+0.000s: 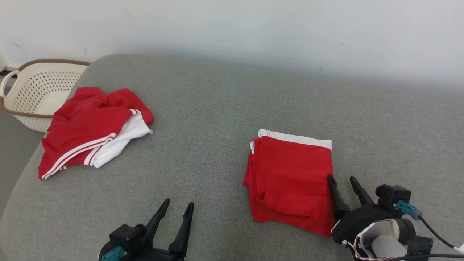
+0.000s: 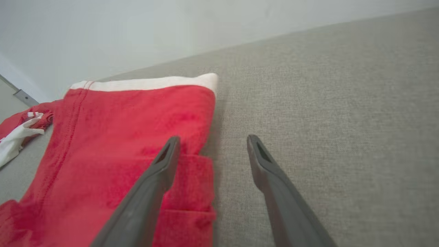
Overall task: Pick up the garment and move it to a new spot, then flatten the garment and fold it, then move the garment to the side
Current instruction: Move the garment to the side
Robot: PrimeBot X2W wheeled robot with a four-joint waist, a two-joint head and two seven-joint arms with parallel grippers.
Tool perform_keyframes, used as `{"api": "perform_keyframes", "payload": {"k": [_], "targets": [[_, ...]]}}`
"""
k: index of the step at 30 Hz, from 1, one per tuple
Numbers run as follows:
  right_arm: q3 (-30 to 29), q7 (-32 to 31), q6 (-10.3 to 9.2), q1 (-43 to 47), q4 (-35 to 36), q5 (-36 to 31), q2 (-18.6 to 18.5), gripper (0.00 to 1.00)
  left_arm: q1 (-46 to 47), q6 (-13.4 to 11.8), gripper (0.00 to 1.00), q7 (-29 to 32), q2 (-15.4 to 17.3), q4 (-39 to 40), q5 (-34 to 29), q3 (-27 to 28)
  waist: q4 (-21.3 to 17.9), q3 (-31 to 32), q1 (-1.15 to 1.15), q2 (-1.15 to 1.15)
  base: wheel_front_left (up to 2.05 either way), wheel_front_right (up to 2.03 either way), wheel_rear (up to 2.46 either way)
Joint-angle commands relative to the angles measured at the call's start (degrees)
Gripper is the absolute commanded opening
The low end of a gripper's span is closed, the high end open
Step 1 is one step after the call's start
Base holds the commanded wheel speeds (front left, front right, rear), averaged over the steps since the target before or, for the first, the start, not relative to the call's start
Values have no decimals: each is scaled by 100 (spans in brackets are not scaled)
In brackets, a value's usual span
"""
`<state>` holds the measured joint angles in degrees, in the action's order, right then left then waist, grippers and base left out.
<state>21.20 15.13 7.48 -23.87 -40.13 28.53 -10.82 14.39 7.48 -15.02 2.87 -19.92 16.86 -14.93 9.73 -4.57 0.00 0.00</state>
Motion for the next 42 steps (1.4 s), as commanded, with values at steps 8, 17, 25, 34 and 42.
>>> {"api": "perform_keyframes", "payload": {"k": [8, 17, 25, 34, 42], "targets": [[27, 1, 1, -220, -461, 273, 114, 100, 164, -2, 100, -22, 6, 56, -46, -39, 310, -271, 0, 0, 0, 0, 0], [140, 0, 1, -347, -630, 257, 120, 0, 156, -2, 100, -22, 7, 82, -143, -33, 343, -248, 0, 0, 0, 0, 0], [-196, 2, 1, -157, -285, -320, 121, 0, -43, -2, 100, -22, 5, 95, -346, 122, -102, -30, 0, 0, 0, 0, 0], [-347, 2, 1, 40, -103, -868, 230, 0, -160, -2, 100, -22, 5, 154, -471, 292, -1155, 110, 0, 0, 0, 0, 0], [-350, 2, 1, 125, -79, -894, 284, 0, -33, -2, 100, -22, 6, 234, -527, 201, -2097, 79, 0, 0, 0, 0, 0]]}}
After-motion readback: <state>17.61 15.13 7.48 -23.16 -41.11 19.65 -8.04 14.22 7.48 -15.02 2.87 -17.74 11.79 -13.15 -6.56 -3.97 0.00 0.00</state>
